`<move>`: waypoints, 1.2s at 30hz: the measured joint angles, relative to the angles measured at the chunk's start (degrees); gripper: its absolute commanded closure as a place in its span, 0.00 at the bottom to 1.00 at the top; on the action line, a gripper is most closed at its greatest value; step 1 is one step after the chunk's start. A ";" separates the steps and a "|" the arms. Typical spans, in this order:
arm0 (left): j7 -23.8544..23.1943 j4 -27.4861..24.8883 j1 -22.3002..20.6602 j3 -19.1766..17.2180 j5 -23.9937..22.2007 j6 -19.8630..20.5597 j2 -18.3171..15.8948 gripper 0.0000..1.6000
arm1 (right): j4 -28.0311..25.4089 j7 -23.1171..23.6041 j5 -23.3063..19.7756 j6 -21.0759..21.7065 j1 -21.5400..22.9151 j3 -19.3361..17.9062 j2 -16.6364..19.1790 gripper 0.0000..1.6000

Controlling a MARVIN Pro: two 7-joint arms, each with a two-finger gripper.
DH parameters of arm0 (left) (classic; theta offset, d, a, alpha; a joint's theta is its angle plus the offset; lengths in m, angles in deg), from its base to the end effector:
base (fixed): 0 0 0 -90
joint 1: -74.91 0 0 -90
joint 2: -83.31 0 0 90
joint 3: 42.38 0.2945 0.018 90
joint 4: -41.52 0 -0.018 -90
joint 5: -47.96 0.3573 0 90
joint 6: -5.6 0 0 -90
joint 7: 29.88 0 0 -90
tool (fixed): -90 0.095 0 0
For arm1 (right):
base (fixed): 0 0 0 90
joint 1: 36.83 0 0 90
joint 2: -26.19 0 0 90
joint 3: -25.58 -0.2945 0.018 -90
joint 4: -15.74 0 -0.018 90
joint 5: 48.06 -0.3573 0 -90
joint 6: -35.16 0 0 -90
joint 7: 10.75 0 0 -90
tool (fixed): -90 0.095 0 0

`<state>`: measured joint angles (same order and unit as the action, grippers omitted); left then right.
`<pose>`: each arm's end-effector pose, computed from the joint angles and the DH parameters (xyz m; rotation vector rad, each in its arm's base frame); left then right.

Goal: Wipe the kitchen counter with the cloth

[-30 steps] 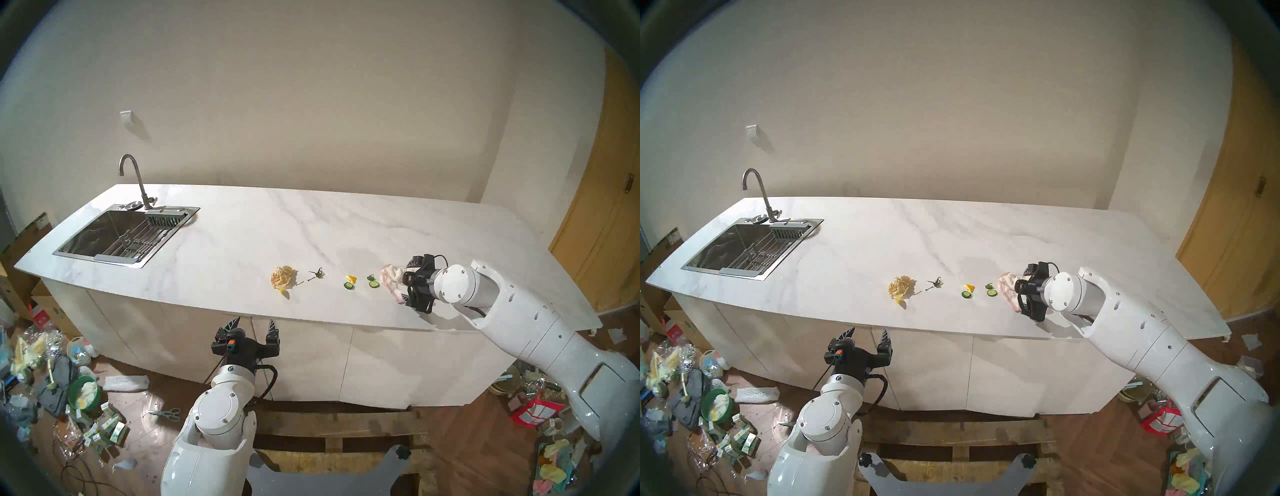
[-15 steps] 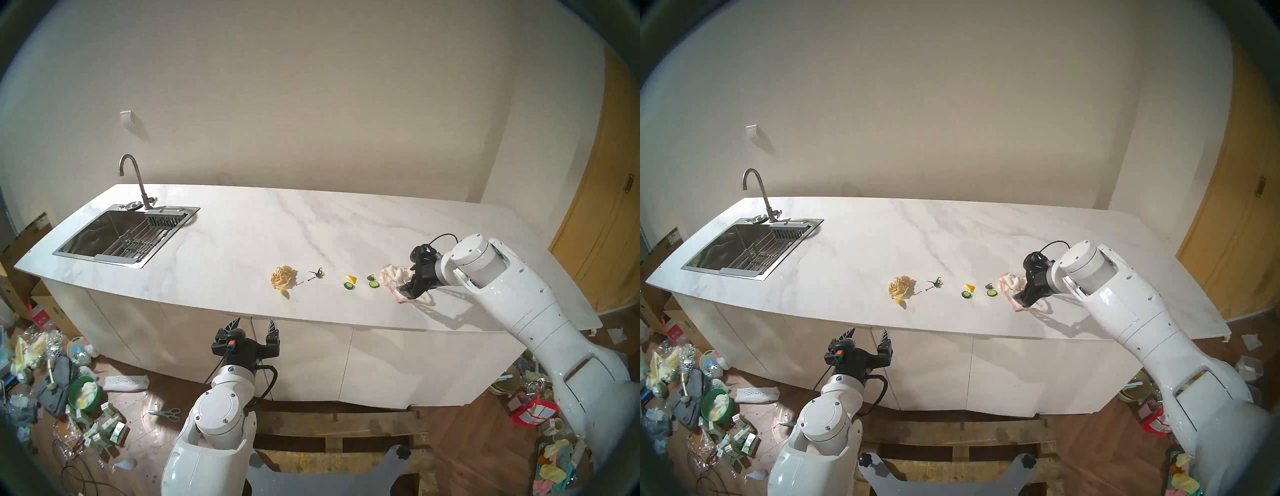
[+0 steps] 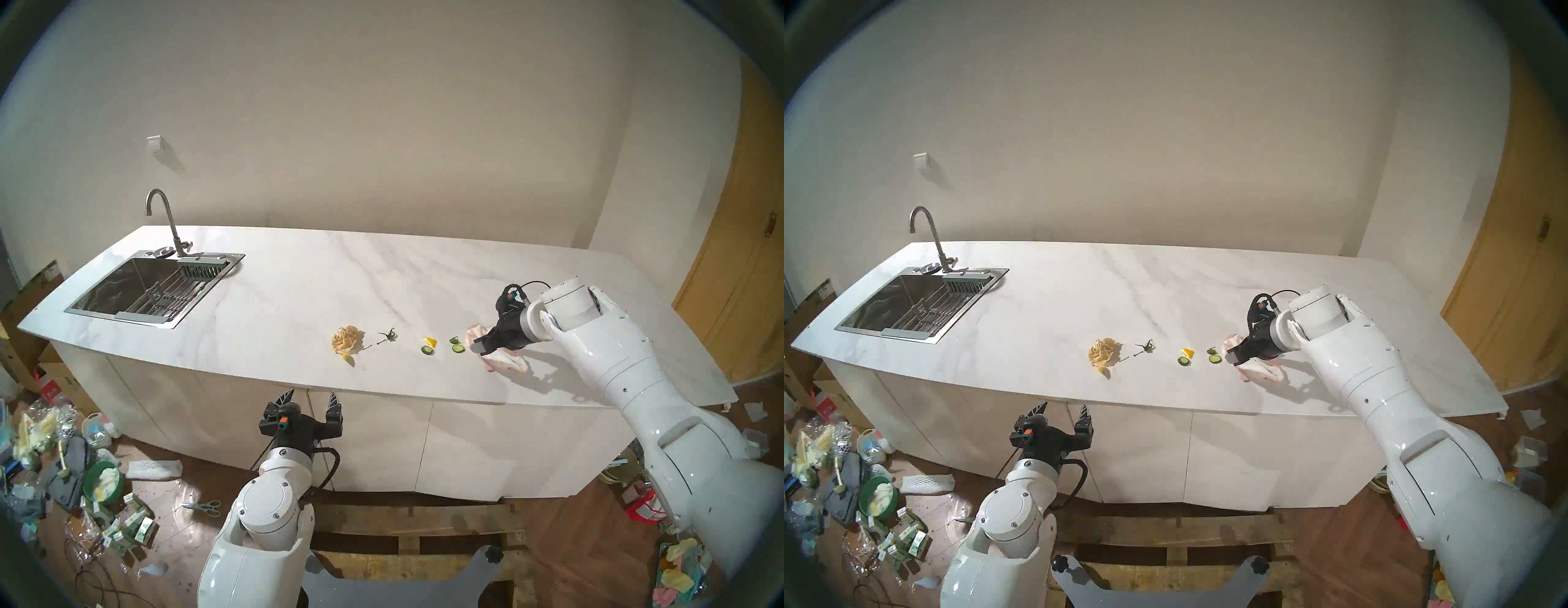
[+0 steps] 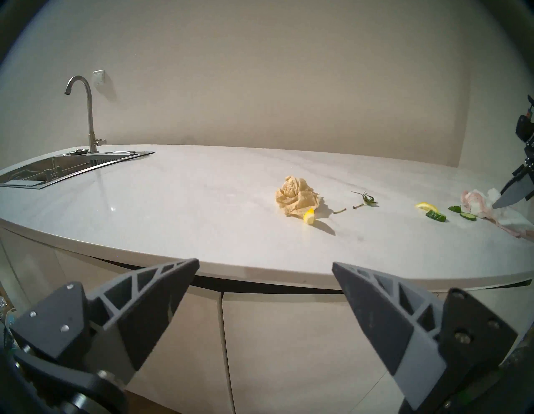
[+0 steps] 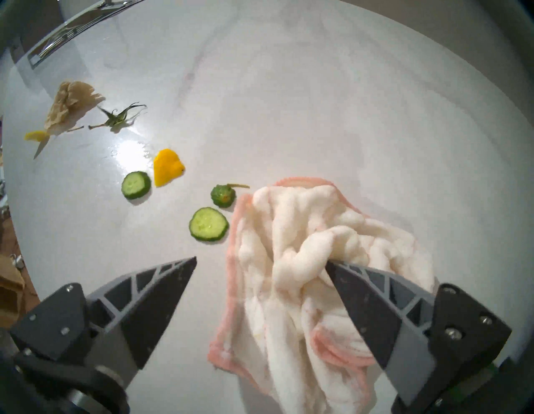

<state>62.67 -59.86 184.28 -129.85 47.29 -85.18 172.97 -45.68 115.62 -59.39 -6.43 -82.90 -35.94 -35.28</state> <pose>0.3645 -0.0150 -0.3632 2.3501 0.0181 2.0700 0.6026 -0.0640 -0.2326 -2.6954 -0.7652 -1.0048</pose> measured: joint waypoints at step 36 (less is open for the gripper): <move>-0.04 -0.27 0.08 0.01 -0.09 0.01 -0.06 0.00 | 5.40 6.34 6.95 -7.46 4.56 10.51 0.87 1.00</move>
<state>62.63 -60.13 184.36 -129.84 47.20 -85.17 172.91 -40.28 121.97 -52.43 -13.89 -78.34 -25.42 -34.41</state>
